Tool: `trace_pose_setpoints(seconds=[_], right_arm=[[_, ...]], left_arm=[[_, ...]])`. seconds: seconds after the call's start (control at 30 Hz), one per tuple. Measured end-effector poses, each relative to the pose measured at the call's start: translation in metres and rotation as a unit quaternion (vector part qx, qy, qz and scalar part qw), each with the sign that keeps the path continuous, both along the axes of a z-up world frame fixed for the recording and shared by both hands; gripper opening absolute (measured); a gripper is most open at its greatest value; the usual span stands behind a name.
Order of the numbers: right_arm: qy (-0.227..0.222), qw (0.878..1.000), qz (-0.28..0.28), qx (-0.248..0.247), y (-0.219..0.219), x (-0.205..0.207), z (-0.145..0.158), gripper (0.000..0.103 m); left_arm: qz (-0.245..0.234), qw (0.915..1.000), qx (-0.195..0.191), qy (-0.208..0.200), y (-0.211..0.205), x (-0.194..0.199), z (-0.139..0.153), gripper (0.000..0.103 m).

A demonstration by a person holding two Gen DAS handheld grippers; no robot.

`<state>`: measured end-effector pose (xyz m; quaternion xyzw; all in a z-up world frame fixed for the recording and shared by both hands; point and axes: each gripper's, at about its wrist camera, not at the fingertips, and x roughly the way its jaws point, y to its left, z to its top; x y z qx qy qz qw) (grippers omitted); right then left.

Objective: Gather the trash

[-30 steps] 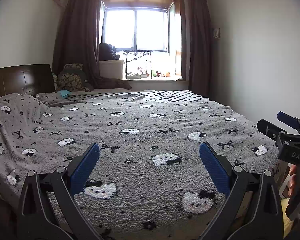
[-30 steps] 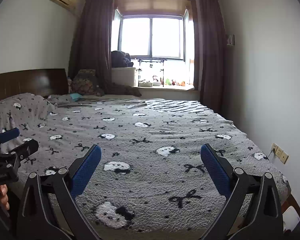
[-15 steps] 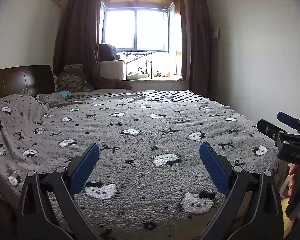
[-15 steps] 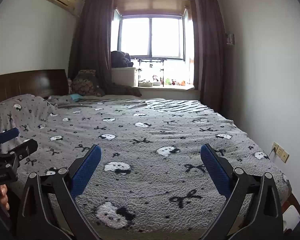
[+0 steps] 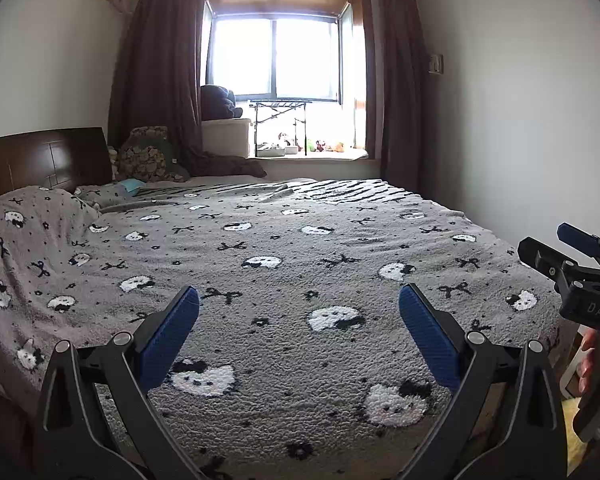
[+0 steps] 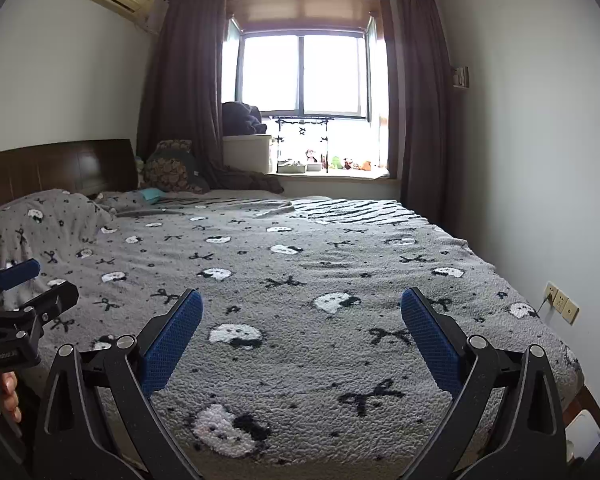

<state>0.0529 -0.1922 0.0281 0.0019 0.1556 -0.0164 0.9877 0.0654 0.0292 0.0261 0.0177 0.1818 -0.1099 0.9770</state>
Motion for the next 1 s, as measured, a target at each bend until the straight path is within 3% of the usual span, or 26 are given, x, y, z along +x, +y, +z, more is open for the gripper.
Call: trace_pose_setpoints(seconds=[1.0], right_arm=[[0.002, 1.000, 0.005, 0.002, 0.0054, 0.0021, -0.0015, 0.100]], left_arm=[[0.007, 1.0000, -0.001, 0.002, 0.0051, -0.0015, 0.0019, 0.095]])
